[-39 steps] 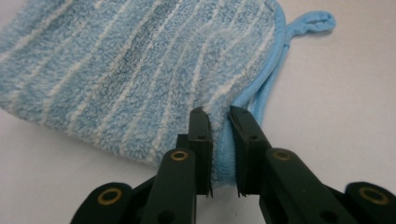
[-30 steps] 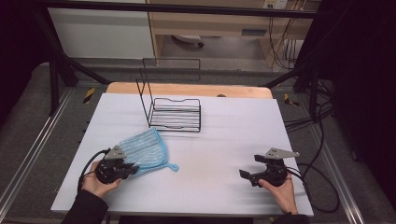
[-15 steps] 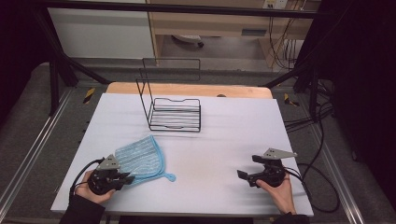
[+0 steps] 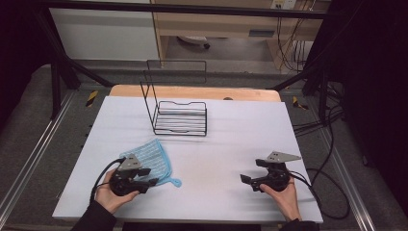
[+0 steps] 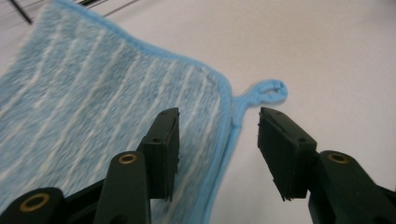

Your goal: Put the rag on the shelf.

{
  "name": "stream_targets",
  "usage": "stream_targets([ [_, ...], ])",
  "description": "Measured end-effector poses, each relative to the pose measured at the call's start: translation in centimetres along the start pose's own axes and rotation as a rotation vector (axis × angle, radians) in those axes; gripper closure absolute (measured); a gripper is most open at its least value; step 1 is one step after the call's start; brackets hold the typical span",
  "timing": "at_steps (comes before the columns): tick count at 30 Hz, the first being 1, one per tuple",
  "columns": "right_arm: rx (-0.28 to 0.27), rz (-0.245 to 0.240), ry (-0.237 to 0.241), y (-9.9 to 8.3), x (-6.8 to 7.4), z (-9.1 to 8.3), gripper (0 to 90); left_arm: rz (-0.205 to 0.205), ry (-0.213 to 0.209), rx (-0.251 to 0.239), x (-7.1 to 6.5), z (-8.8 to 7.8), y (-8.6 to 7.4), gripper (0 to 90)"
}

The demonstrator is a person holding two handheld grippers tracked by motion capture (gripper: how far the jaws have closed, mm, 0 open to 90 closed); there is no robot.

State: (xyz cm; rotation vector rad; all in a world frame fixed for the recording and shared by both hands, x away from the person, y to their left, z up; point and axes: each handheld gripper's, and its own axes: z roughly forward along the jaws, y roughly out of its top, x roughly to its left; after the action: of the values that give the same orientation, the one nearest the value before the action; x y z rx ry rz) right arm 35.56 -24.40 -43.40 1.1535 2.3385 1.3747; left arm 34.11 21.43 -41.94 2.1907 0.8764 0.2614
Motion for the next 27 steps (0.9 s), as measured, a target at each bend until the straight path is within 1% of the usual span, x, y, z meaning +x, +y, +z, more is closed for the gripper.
stream_targets([
  [3,0.004,0.0,-0.002,0.0,0.0,0.0,5.1,0.007,0.018,0.042,-0.4,1.6,0.6,49.4],
  [5,0.007,-0.001,-0.002,0.0,0.0,0.0,5.1,0.015,0.026,0.061,-0.6,2.6,0.8,49.5],
  [8,0.008,-0.002,-0.002,0.0,-0.1,0.1,5.1,0.033,0.047,0.079,-0.9,3.4,1.0,49.6],
  [11,0.011,-0.001,-0.004,0.0,0.0,0.0,5.1,0.046,0.059,0.082,-1.1,3.6,0.8,51.5],
  [13,0.011,-0.002,-0.005,0.0,-0.1,0.0,5.0,0.042,0.067,0.072,-1.0,3.7,0.5,52.4],
  [14,0.008,-0.005,-0.005,0.0,-0.1,0.0,5.0,0.04,0.069,0.07,-1.0,3.7,0.5,55.4],
  [15,0.008,-0.005,-0.005,0.0,-0.1,0.0,5.0,0.039,0.073,0.07,-1.0,3.7,0.5,55.4],
  [16,0.007,-0.004,-0.006,0.0,-0.1,-0.1,5.0,0.038,0.078,0.07,-0.9,3.7,0.4,58.9],
  [19,0.008,-0.005,-0.008,0.0,-0.1,-0.1,5.0,0.027,0.086,0.071,-0.9,3.7,0.4,61.2],
  [20,0.007,-0.004,-0.008,0.0,-0.1,0.0,5.0,0.022,0.088,0.072,-0.9,3.8,0.4,63.5],
  [22,0.006,-0.003,-0.008,0.0,-0.1,0.0,5.0,0.02,0.087,0.072,-0.9,3.8,0.4,64.3],
  [23,0.007,-0.001,-0.009,0.0,-0.1,0.0,5.0,0.01,0.092,0.069,-0.8,3.8,0.4,65.8],
  [24,0.007,0.0,-0.01,0.0,-0.1,0.0,5.0,0.022,0.107,0.073,-0.7,3.8,0.4,74.4],
  [26,0.008,0.0,-0.009,0.0,-0.1,-0.1,5.0,0.023,0.108,0.076,-0.7,3.8,0.5,74.5],
  [27,0.008,-0.001,-0.01,0.0,-0.1,0.0,5.0,0.038,0.116,0.076,-0.9,3.8,0.5,75.4],
])
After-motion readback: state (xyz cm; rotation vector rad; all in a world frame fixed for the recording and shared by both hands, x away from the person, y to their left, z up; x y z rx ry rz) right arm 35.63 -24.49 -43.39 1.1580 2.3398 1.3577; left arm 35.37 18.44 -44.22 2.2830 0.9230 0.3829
